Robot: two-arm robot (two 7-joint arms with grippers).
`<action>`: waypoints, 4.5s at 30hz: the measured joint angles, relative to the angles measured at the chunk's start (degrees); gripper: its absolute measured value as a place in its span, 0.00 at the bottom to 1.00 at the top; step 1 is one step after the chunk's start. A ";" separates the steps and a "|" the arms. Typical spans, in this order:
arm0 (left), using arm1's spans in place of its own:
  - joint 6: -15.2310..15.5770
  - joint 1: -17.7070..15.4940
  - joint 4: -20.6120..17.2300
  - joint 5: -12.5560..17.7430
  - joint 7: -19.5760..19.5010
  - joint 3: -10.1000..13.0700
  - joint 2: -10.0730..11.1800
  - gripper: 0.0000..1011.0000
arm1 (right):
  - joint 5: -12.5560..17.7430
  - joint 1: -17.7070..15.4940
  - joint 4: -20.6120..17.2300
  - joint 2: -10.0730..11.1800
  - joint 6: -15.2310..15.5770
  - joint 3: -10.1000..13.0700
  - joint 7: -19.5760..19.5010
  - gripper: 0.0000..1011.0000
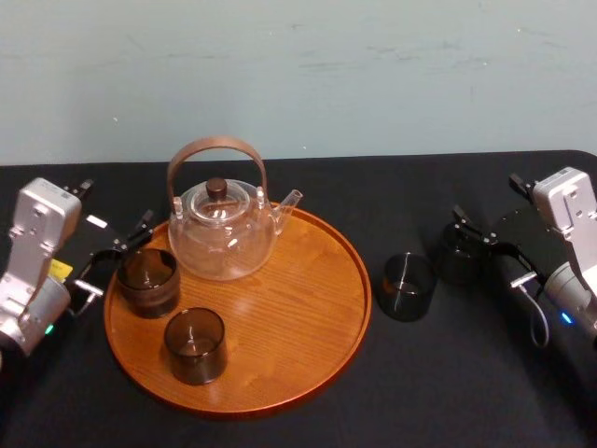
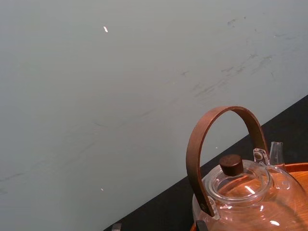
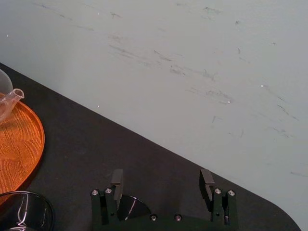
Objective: Pick up the glass from the table and place it on the tray.
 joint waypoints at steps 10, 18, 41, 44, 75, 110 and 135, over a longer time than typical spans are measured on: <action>0.00 0.00 0.00 0.00 0.00 0.00 0.00 0.99 | 0.00 0.00 0.00 0.00 0.00 0.00 0.00 0.99; 0.00 0.00 0.00 0.00 0.00 0.00 0.00 0.99 | 0.00 0.00 0.00 0.00 0.00 0.00 0.00 0.99; 0.00 0.00 0.00 0.00 0.00 0.00 0.00 0.99 | 0.00 0.00 0.00 0.00 0.00 0.00 0.00 0.99; 0.00 0.00 0.00 0.00 0.00 0.00 0.00 0.99 | 0.00 0.00 0.00 0.00 0.00 0.00 0.00 0.99; 0.00 0.00 0.00 0.00 0.00 0.00 0.00 0.99 | 4.09 -10.61 -11.49 3.59 4.00 8.00 4.84 0.99; 0.00 0.00 0.00 0.00 0.00 0.00 0.00 0.99 | 8.31 -22.47 -20.10 5.90 8.83 13.78 14.12 0.99; 0.00 0.00 0.00 0.00 0.00 0.00 0.00 0.99 | 9.81 -20.84 -20.79 3.19 18.78 13.42 20.42 0.99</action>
